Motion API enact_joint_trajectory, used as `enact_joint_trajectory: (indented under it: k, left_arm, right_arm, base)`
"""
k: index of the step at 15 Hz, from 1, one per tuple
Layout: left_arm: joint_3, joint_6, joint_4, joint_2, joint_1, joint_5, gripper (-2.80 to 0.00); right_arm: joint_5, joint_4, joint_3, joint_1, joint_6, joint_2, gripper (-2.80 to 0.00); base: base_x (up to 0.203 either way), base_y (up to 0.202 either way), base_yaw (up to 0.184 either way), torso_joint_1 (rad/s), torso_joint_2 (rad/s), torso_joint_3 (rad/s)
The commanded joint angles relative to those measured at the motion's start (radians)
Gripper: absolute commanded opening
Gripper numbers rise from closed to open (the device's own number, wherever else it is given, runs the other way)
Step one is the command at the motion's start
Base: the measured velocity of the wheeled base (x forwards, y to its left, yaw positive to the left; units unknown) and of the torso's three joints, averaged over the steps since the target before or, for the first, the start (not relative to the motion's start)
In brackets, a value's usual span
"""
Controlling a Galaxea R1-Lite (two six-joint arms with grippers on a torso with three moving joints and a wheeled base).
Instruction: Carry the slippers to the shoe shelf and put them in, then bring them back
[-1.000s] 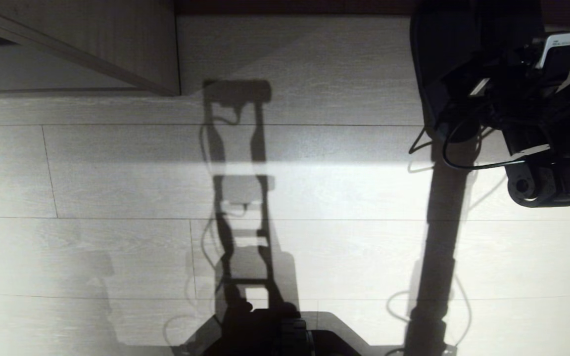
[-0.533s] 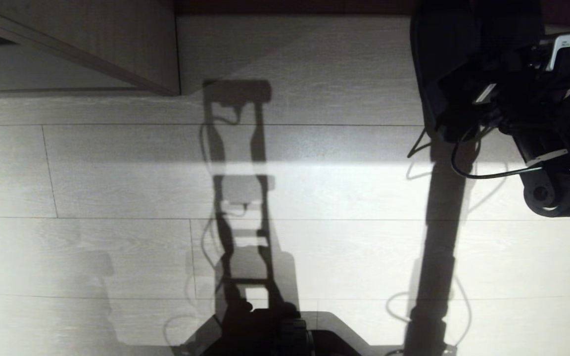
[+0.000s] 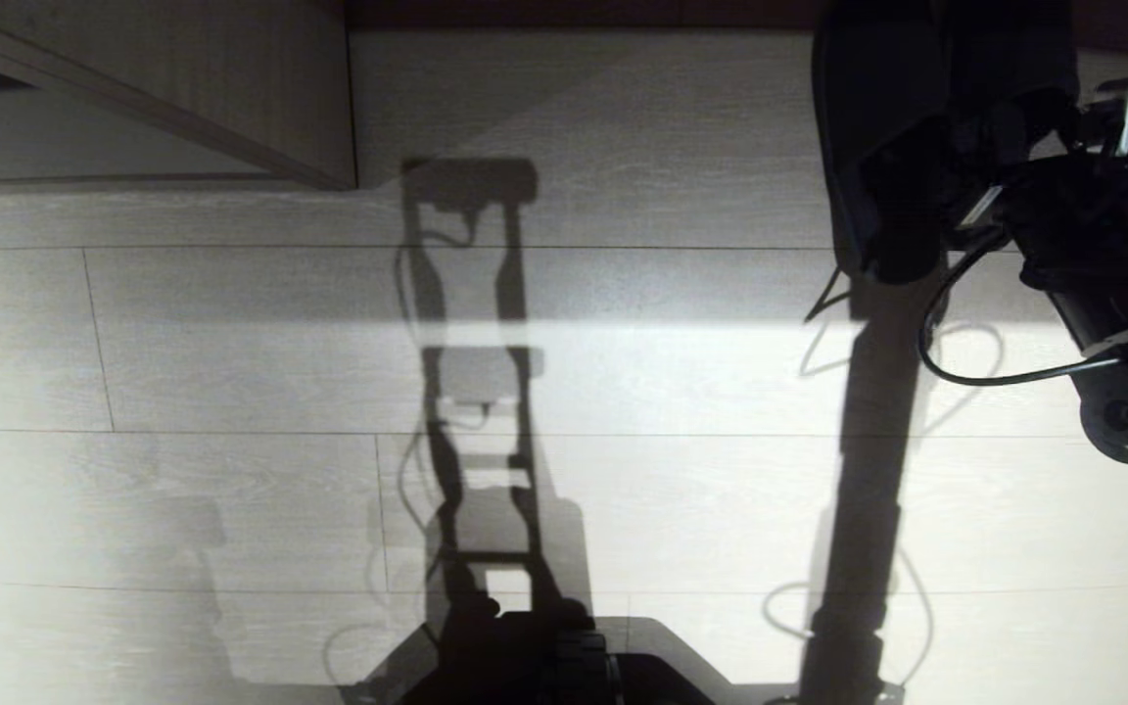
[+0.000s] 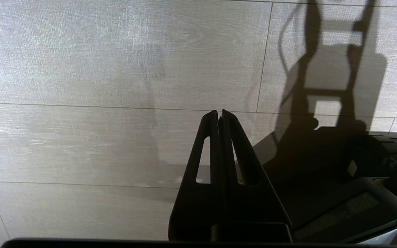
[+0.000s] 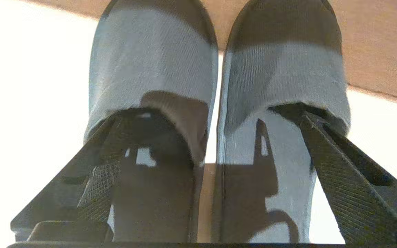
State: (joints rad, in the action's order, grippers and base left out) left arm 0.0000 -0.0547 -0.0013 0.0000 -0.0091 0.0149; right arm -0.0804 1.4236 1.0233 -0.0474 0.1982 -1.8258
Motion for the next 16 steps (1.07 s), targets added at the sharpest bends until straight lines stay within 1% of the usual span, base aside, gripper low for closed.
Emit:
enact_joint_trajectory:
  k: [1, 5, 9, 11, 13, 16]
  left_arm:
    - [0.0, -0.001, 0.0, 0.0, 0.0, 0.0, -2.8]
    - [0.0, -0.001, 0.0, 0.0, 0.0, 0.0, -2.8]
    - [0.0, -0.001, 0.0, 0.0, 0.0, 0.0, -2.8]
    - [0.0, -0.001, 0.0, 0.0, 0.0, 0.0, -2.8]
    - [0.0, -0.001, 0.0, 0.0, 0.0, 0.0, -2.8]
    - [0.0, -0.001, 0.0, 0.0, 0.0, 0.0, -2.8]
  right_arm:
    - [-0.003, 0.009, -0.061, 0.0, 0.005, 0.054, 0.0]
    - [-0.007, 0.009, -0.174, -0.003, 0.014, 0.101, 0.0]
    - [-0.007, 0.009, -0.235, -0.01, 0.014, 0.131, 0.0]
    - [-0.006, 0.01, -0.333, -0.01, 0.015, 0.178, 0.0]
    - [-0.006, 0.011, -0.401, -0.009, 0.014, 0.216, 0.0]
    - [-0.002, 0.008, -0.468, -0.009, 0.012, 0.268, 0.0]
  base:
    - [0.0, 0.0, 0.0, 0.0, 0.0, 0.0]
    - [0.0, 0.0, 0.0, 0.0, 0.0, 0.0]
    - [0.0, 0.0, 0.0, 0.0, 0.0, 0.0]
    - [0.0, 0.0, 0.0, 0.0, 0.0, 0.0]
    - [0.0, 0.0, 0.0, 0.0, 0.0, 0.0]
    - [0.0, 0.0, 0.0, 0.0, 0.0, 0.0]
